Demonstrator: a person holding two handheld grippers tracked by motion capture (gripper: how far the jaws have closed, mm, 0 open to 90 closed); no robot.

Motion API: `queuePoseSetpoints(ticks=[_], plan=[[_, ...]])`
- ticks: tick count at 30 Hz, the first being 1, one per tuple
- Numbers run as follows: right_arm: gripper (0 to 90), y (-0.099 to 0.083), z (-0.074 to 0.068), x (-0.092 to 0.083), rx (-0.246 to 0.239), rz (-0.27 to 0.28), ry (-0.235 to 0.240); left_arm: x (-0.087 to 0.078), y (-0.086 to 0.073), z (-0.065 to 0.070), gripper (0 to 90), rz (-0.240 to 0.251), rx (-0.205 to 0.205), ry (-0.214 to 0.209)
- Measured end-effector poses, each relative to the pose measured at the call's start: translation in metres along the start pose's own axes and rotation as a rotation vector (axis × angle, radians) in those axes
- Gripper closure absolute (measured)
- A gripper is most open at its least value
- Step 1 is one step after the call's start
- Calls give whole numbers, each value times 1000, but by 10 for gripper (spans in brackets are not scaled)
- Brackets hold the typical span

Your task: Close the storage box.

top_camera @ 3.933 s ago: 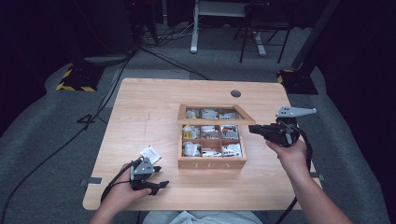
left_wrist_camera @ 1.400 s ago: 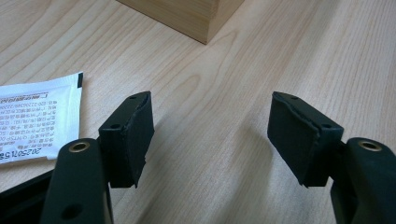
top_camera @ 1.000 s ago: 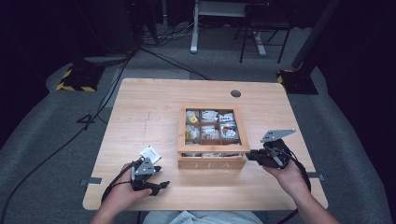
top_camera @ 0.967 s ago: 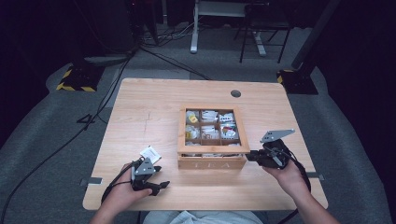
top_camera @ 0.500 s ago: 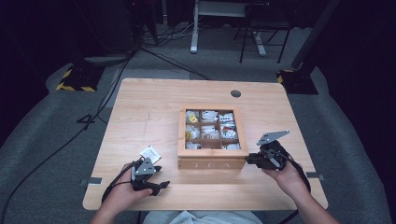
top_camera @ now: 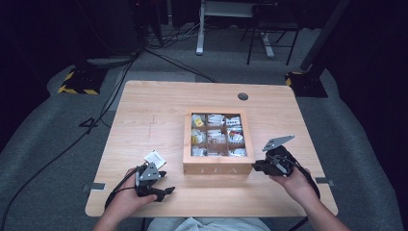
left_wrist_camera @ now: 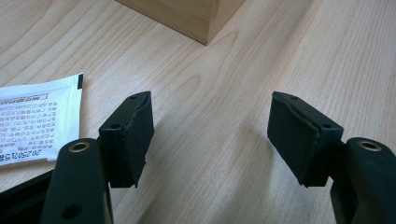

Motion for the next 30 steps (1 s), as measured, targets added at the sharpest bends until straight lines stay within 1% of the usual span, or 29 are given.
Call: queuePoseSetpoints(ticks=[3, 5, 7, 9, 12, 13, 15, 17, 18, 19, 20, 21, 23, 24, 25, 26, 27, 28, 29, 30], plan=[[767, 0, -1, 0, -8, -7, -5, 0, 0, 1, 323, 1, 6, 3], [739, 0, -1, -1, -9, -8, -5, -1, -1, 2, 324, 1, 2, 7], [706, 1, -1, -4, -8, 11, 3, -3, -3, 2, 325, 0, -2, 10], [657, 2, 0, -7, -14, 26, 7, -5, -5, 2, 330, 4, -16, 17], [557, 5, 3, -10, -33, 61, 19, -8, -8, 1, 333, 4, -21, 30], [535, 6, 4, -11, -37, 65, 18, -9, -9, 1, 333, 6, -25, 34], [488, 9, 10, -14, -49, 98, 3, -12, -11, 0, 334, 7, -38, 44], [474, 12, 15, -17, -40, 127, 5, -14, -13, -1, 336, 8, -44, 47], [461, 14, 19, -19, -32, 153, 9, -14, -14, -1, 338, 10, -50, 47], [447, 16, 26, -21, -24, 178, -3, -16, -15, -2, 340, 10, -53, 54], [441, 16, 29, -22, -26, 184, -6, -18, -17, -4, 340, 10, -57, 63], [432, 16, 33, -22, -27, 192, -12, -18, -17, -4, 341, 10, -57, 63], [425, 15, 42, -21, -15, 197, -25, -19, -18, -5, 341, 11, -64, 72], [425, 15, 42, -21, -15, 197, -25, -20, -19, -6, 341, 12, -62, 74], [420, 15, 46, -21, -7, 202, -35, -21, -19, -7, 341, 11, -67, 80], [418, 13, 55, -22, 5, 219, -60, -21, -20, -8, 341, 10, -65, 85], [418, 13, 55, -22, 5, 219, -60, -22, -20, -9, 341, 11, -68, 90], [418, 12, 60, -22, 13, 226, -72, -23, -21, -11, 342, 9, -67, 96], [416, 10, 69, -22, 28, 237, -105, -23, -22, -12, 342, 10, -70, 97], [414, 8, 74, -22, 32, 246, -118, -24, -22, -13, 341, 9, -74, 105]])
Point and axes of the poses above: each handheld gripper's, and its own axes: x roughly forward along the jaws, y roughly out of its top, z roughly to its right, the point moved 6 cm from there along x, roughly forward along the jaws, and after that the axes turned 2 degrees about -x, right-handed, at the moved point
